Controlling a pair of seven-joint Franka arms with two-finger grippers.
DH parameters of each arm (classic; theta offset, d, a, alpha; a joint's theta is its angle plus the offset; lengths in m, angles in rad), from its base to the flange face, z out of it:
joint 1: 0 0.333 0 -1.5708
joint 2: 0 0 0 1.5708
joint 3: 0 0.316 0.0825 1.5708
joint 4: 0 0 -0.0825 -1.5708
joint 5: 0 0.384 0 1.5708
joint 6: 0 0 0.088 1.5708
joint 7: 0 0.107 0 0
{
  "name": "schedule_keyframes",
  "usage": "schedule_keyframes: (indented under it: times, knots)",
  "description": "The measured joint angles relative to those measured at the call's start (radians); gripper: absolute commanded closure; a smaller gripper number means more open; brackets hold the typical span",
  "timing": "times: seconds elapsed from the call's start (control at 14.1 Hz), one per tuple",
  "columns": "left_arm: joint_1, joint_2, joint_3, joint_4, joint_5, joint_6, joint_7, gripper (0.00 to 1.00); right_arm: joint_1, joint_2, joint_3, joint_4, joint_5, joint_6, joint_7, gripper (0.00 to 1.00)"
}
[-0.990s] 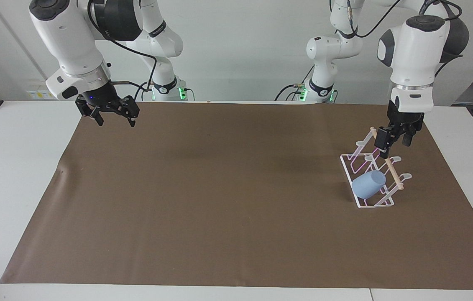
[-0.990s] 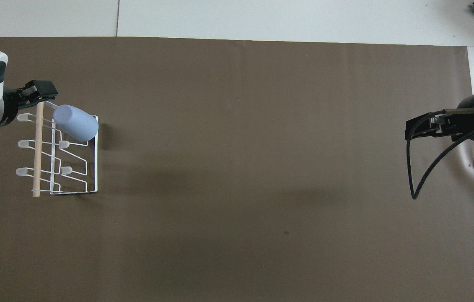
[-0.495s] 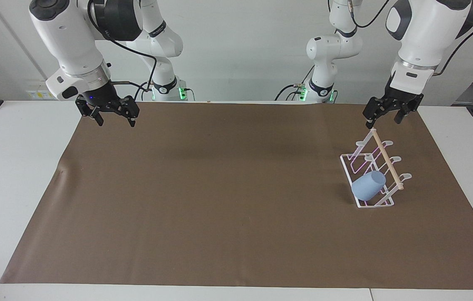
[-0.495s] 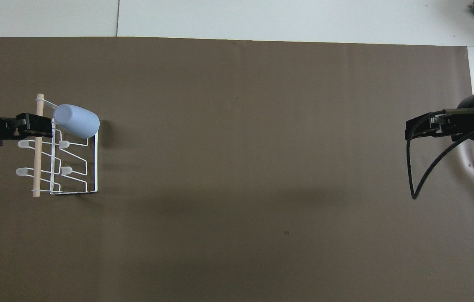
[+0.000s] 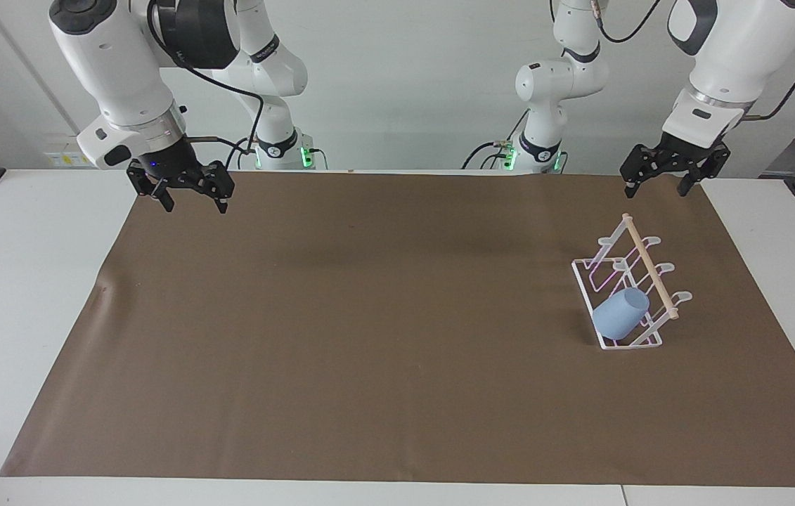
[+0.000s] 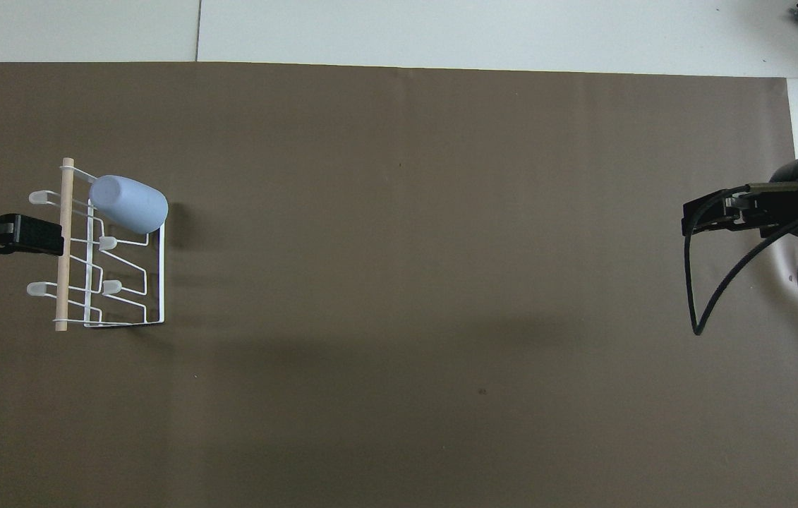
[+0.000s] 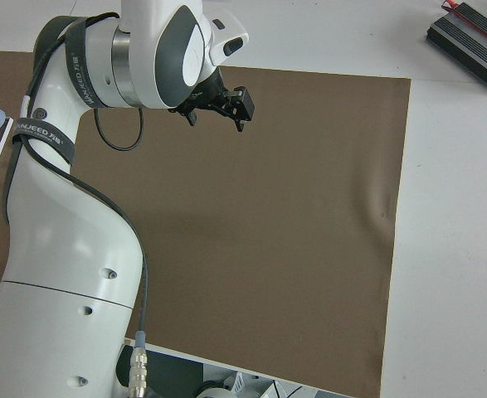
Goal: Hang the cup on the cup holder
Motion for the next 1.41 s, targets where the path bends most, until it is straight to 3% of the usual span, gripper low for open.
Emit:
schedule_keyframes:
  times: [0.14,0.42,0.99,1.41]
  knots:
    - [-0.032,0.0,0.025,0.001,-0.001,-0.001,0.0,0.0,0.0,0.0,0.0,0.0,0.0,0.0,0.0,0.0]
    - [-0.173,0.0,0.18,0.022,-0.004,-0.03,0.004,0.0,0.0,0.0,0.0,0.0,0.0,0.0,0.0,0.0]
    - [-0.176,-0.003,0.2,0.086,-0.027,-0.112,0.005,0.0,0.0,0.0,0.0,0.0,0.0,0.0,0.0,0.0]
    - [-0.178,-0.005,0.194,0.075,-0.03,-0.113,0.025,0.0,0.0,0.0,0.0,0.0,0.0,0.0,0.0,0.0]
